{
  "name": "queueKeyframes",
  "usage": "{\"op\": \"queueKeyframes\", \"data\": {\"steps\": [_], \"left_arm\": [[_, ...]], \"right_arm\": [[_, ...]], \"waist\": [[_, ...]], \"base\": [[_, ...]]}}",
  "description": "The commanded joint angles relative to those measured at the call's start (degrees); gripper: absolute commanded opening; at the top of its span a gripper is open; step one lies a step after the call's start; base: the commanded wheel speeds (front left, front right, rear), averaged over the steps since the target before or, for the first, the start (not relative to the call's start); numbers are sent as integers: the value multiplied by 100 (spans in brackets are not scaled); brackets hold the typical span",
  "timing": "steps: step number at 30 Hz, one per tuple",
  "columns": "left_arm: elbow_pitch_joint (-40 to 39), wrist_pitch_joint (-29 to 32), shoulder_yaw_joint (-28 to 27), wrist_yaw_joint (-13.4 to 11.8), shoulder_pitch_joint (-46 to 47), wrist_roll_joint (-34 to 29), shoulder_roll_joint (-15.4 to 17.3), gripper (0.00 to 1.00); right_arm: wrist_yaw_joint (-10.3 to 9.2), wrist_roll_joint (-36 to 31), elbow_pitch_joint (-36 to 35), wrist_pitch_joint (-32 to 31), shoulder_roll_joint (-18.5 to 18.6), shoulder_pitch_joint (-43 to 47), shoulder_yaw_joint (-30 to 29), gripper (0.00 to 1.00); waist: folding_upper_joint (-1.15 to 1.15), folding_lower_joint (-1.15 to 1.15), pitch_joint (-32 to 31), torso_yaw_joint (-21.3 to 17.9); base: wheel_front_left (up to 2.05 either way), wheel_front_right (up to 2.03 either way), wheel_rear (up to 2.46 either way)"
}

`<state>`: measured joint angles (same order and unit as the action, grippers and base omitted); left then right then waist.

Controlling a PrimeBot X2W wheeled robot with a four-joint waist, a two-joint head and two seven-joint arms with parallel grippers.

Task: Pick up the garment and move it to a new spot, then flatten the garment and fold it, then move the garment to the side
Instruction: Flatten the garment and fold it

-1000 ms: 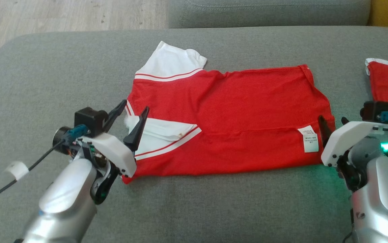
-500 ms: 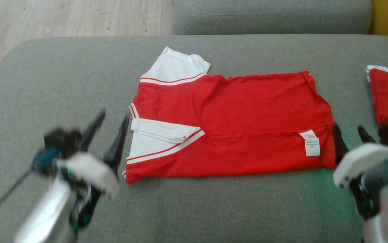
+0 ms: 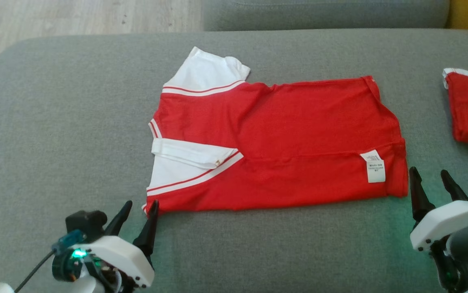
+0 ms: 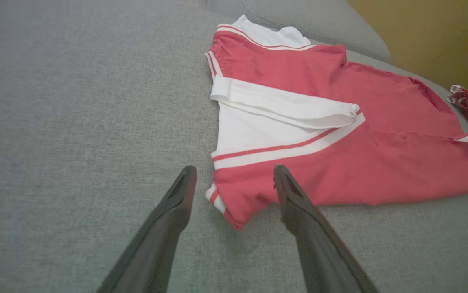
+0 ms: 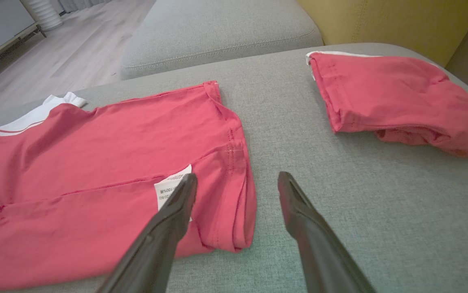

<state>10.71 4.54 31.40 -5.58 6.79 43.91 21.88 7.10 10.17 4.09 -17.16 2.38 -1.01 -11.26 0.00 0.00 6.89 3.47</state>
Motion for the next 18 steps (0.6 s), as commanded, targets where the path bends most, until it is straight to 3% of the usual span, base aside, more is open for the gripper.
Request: {"op": "queueKeyframes", "data": {"steps": [1, 14, 15, 16, 18], "left_arm": [[-98, -1, -270, -30, 287, 39, 48, 100], [556, 351, -297, -80, 495, 433, -262, 100], [595, 387, -286, -69, 505, 462, -284, 92], [595, 387, -286, -69, 505, 462, -284, 92], [636, 415, -281, -35, 529, 521, -333, 48]], "right_arm": [[39, 27, -268, -9, 50, -122, 163, 100], [39, -39, 99, -5, 50, -427, 240, 100], [39, -44, 160, -5, 50, -464, 240, 100], [39, -44, 160, -5, 50, -464, 240, 100], [39, -39, 291, -21, 50, -535, 240, 100]], "waist": [[0, 0, 60, -52], [0, 0, 270, -170], [0, 0, 283, -172], [0, 0, 283, -172], [0, 0, 311, -176]], "base": [[0, 0, 0], [0, 0, 0], [0, 0, 0], [0, 0, 0], [0, 0, 0]]}}
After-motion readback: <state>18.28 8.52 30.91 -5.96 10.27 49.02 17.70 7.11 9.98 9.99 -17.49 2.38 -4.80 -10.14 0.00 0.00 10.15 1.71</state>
